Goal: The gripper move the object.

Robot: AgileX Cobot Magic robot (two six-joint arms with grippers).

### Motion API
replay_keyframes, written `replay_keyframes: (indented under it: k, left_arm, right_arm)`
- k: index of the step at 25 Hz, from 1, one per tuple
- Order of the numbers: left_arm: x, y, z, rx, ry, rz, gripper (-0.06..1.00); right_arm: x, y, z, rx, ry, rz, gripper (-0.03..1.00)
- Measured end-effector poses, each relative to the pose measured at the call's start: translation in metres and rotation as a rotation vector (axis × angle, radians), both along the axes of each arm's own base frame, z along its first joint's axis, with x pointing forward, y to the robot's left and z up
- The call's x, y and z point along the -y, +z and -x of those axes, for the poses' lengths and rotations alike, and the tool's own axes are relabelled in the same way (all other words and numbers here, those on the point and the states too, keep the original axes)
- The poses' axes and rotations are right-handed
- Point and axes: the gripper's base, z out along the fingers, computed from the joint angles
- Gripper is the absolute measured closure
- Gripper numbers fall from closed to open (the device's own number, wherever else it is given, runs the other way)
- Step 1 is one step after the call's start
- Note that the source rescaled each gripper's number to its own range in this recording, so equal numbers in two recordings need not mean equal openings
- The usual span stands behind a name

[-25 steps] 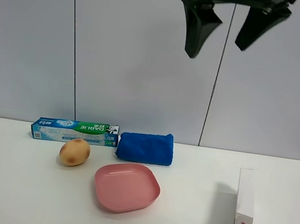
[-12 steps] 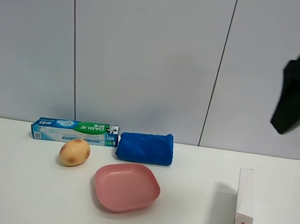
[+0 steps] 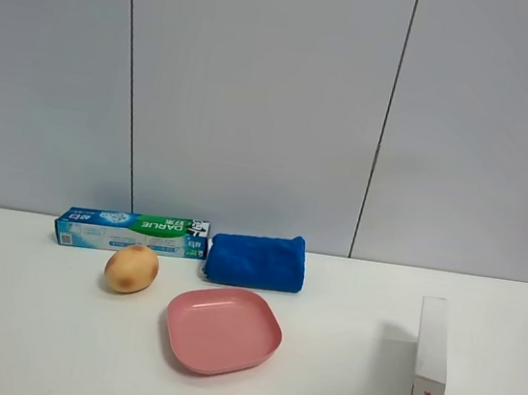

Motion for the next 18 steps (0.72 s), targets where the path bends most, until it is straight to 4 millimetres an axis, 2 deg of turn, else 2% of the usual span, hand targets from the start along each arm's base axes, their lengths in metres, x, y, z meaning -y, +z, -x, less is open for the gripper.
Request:
replay_keyframes:
  k: [5, 10, 14, 18]
  left_arm:
    - [0.000, 0.000, 0.000, 0.000, 0.000, 0.000, -0.06]
    - [0.000, 0.000, 0.000, 0.000, 0.000, 0.000, -0.06]
    - [0.000, 0.000, 0.000, 0.000, 0.000, 0.000, -0.06]
    - [0.000, 0.000, 0.000, 0.000, 0.000, 0.000, -0.06]
  right_arm:
    - [0.015, -0.001, 0.044, 0.156, -0.122, -0.035, 0.14]
    - [0.020, -0.019, 0.077, 0.252, -0.191, -0.047, 0.02]
    - [0.018, -0.047, 0.087, 0.278, -0.184, -0.072, 0.00]
    - [0.013, -0.076, 0.088, 0.307, -0.151, -0.126, 0.00]
